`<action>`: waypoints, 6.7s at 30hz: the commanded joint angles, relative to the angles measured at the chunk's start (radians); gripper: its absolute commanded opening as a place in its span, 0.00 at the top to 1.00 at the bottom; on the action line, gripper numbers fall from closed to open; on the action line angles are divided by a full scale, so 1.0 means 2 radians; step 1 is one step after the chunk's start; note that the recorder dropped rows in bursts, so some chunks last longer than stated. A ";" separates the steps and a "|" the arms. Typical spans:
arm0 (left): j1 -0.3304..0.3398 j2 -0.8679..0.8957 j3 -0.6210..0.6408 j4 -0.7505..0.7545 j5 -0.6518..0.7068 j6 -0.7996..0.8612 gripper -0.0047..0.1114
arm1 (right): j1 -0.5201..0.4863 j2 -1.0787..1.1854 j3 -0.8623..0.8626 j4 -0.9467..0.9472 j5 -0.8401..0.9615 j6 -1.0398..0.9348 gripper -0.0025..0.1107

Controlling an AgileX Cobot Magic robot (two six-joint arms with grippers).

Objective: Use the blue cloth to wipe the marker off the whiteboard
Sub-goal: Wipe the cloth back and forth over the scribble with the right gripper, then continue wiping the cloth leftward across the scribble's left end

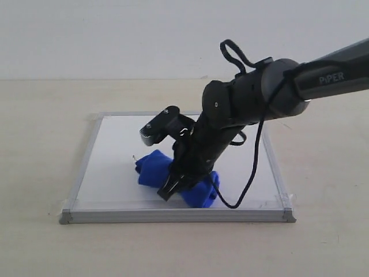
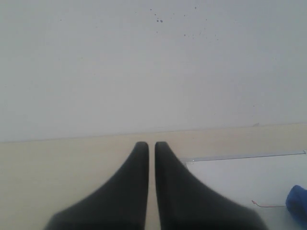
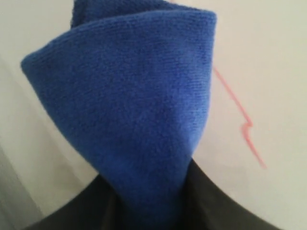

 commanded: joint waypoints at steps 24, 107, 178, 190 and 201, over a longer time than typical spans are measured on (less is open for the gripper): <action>-0.001 0.002 -0.001 -0.003 -0.001 -0.003 0.92 | 0.010 0.100 -0.165 -0.115 0.148 0.102 0.98; -0.001 0.002 -0.001 -0.003 -0.001 -0.003 0.92 | 0.043 0.170 -0.309 0.159 0.134 -0.076 0.98; -0.001 0.002 -0.001 -0.003 -0.001 -0.003 0.92 | 0.066 0.206 -0.392 -0.017 0.259 -0.028 0.98; -0.001 0.002 -0.001 -0.003 -0.001 -0.003 0.92 | 0.029 0.210 -0.392 -0.381 0.190 0.283 0.98; -0.001 0.002 -0.001 -0.003 -0.001 -0.003 0.92 | 0.027 0.210 -0.392 0.092 0.284 -0.070 0.98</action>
